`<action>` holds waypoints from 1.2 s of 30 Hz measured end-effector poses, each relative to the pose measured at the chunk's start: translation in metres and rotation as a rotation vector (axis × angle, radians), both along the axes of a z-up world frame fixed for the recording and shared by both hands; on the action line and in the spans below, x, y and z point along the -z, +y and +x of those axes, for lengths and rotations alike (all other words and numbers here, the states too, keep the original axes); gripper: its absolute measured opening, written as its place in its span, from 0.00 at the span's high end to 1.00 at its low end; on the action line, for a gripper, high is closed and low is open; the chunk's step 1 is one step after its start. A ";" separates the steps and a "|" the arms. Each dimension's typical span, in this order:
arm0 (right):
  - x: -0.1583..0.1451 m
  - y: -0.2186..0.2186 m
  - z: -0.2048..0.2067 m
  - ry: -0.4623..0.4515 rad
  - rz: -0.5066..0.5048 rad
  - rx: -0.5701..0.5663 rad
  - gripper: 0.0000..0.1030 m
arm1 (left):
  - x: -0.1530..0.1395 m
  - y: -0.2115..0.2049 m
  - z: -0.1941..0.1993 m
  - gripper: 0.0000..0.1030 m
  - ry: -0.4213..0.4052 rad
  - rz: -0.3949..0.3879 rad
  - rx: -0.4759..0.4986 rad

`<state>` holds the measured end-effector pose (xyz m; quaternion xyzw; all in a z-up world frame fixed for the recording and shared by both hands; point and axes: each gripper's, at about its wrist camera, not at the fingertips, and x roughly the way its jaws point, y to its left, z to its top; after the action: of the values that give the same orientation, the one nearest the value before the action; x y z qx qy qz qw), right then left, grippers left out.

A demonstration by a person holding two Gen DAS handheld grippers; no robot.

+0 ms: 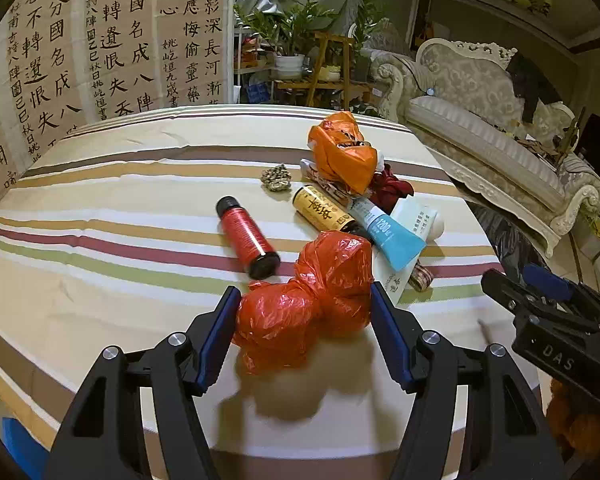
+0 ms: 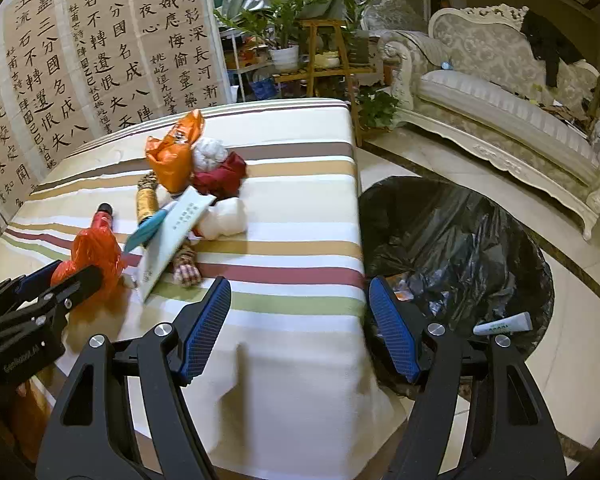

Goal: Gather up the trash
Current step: 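Move the left tool back to the red plastic bag and grasp it, then grasp the blue tube with the right tool while the left tool holds the red bag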

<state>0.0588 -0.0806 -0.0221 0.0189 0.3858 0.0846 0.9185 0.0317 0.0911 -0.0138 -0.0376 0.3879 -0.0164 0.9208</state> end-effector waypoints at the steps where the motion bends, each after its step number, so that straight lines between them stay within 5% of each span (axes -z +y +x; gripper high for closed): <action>1: -0.001 0.001 0.000 -0.001 0.001 -0.003 0.32 | -0.001 0.002 -0.002 0.38 -0.002 0.001 -0.005; 16: -0.030 0.051 0.008 -0.057 0.015 -0.094 0.34 | -0.012 0.074 -0.004 0.38 -0.053 0.074 -0.157; 25: -0.022 0.088 0.019 -0.017 -0.011 -0.161 0.53 | -0.009 0.115 0.001 0.38 -0.041 0.070 -0.230; 29: -0.015 0.099 0.024 0.013 -0.023 -0.175 0.68 | -0.004 0.118 0.000 0.38 -0.031 0.058 -0.232; 36: -0.009 0.104 0.025 0.031 -0.024 -0.173 0.81 | 0.000 0.117 0.003 0.38 -0.020 0.034 -0.213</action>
<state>0.0838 0.0236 -0.0128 -0.0242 0.4012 0.1587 0.9018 0.0351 0.2078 -0.0136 -0.0630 0.3726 0.0878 0.9217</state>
